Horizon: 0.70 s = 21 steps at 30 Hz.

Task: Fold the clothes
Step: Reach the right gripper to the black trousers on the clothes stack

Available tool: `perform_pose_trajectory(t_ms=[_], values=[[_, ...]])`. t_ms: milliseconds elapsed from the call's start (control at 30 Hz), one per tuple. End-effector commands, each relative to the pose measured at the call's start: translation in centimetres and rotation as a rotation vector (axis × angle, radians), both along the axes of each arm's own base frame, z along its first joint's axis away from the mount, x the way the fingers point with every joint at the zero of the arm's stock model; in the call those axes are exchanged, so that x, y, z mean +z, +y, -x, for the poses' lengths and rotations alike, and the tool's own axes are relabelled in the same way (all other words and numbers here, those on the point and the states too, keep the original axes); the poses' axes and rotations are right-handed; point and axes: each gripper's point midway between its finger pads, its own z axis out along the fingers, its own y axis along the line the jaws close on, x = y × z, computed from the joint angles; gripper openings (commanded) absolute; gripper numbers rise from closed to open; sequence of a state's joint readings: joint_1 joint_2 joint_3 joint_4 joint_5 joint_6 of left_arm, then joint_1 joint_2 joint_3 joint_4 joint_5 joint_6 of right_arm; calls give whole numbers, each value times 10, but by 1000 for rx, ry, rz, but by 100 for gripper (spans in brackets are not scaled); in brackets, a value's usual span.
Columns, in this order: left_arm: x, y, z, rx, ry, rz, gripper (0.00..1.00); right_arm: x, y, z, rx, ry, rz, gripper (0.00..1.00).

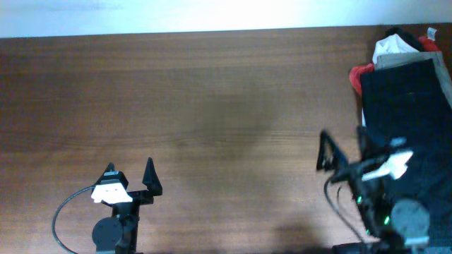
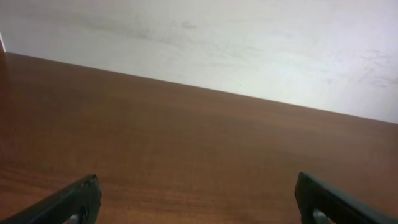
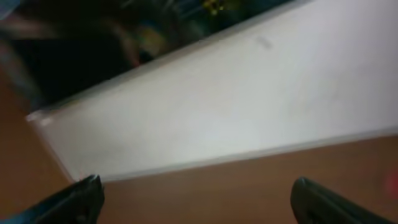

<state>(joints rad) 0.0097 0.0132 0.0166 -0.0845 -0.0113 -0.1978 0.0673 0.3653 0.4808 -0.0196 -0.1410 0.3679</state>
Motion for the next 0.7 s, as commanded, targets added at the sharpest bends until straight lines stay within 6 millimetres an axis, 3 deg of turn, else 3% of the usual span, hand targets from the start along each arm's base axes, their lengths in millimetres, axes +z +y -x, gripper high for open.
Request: perform_pose_trajectory(t_ms=[0, 67, 167, 267, 367, 467, 600, 667], values=[[-2, 0, 0, -3, 0, -16, 99, 21, -54, -63, -337, 241, 223, 99], [-2, 0, 0, -3, 0, -16, 99, 16, -75, -115, -443, 433, 357, 99], [-2, 0, 0, -3, 0, -16, 99, -23, -111, -182, -554, 700, 438, 99], [-2, 0, 0, -3, 0, -16, 99, -89, -145, -225, -586, 850, 609, 99], [-2, 0, 0, -3, 0, -16, 99, -165, -197, -243, -664, 1002, 789, 99], [-2, 0, 0, -3, -1, -16, 99, -230, -217, -254, -658, 1089, 874, 99], [-2, 0, 0, -3, 0, -16, 99, -288, -238, -252, -655, 1164, 863, 99], [-2, 0, 0, -3, 0, -16, 99, -297, -243, -252, -625, 1167, 826, 98]])
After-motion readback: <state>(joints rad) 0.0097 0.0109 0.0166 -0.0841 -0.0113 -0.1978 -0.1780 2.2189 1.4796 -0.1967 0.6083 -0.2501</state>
